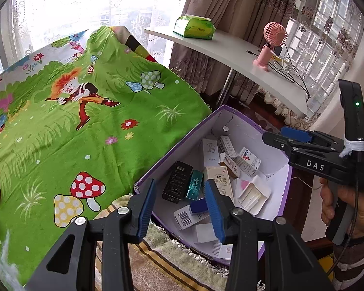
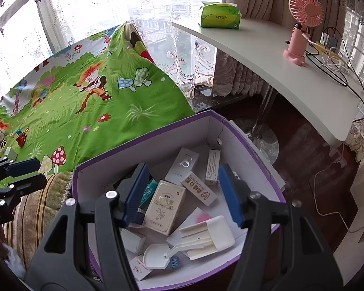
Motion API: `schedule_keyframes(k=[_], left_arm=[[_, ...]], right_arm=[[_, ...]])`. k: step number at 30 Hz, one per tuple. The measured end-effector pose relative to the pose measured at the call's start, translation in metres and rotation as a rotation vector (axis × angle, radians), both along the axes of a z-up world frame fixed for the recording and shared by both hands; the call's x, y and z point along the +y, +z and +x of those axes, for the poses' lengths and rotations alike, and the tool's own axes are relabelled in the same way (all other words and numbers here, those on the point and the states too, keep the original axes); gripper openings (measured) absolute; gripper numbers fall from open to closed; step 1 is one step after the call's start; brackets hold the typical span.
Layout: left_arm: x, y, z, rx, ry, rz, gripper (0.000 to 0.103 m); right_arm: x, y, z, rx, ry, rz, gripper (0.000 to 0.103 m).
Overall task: Organize rigid objects
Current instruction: 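Move both open tools back over the remaining items on the bed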
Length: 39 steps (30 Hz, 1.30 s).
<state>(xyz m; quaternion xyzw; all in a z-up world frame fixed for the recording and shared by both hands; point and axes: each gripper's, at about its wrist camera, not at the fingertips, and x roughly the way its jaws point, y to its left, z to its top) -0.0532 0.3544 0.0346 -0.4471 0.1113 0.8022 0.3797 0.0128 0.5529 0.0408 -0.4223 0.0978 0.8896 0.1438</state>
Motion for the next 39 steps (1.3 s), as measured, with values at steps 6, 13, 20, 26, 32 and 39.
schedule_keyframes(k=[6,13,20,26,32,39], left_arm=[[-0.009,0.004,-0.001,0.040,0.024,-0.019,0.043],[-0.023,0.008,-0.005,0.068,0.052,-0.023,0.044],[-0.041,0.011,-0.012,0.076,0.082,-0.017,0.045],[-0.071,0.011,-0.028,0.085,0.137,-0.019,0.046],[-0.115,0.009,-0.050,0.078,0.222,-0.023,0.046],[-0.183,0.004,-0.080,0.085,0.338,-0.051,0.052]], right_arm=[[-0.015,0.004,-0.005,0.001,0.039,0.006,0.067],[-0.034,0.008,-0.014,0.000,0.082,0.014,0.067],[-0.055,0.010,-0.024,-0.009,0.129,0.019,0.067],[-0.081,0.013,-0.036,-0.002,0.189,0.018,0.067],[-0.111,0.015,-0.055,0.001,0.252,0.023,0.067],[-0.151,0.020,-0.083,0.013,0.344,0.004,0.067]])
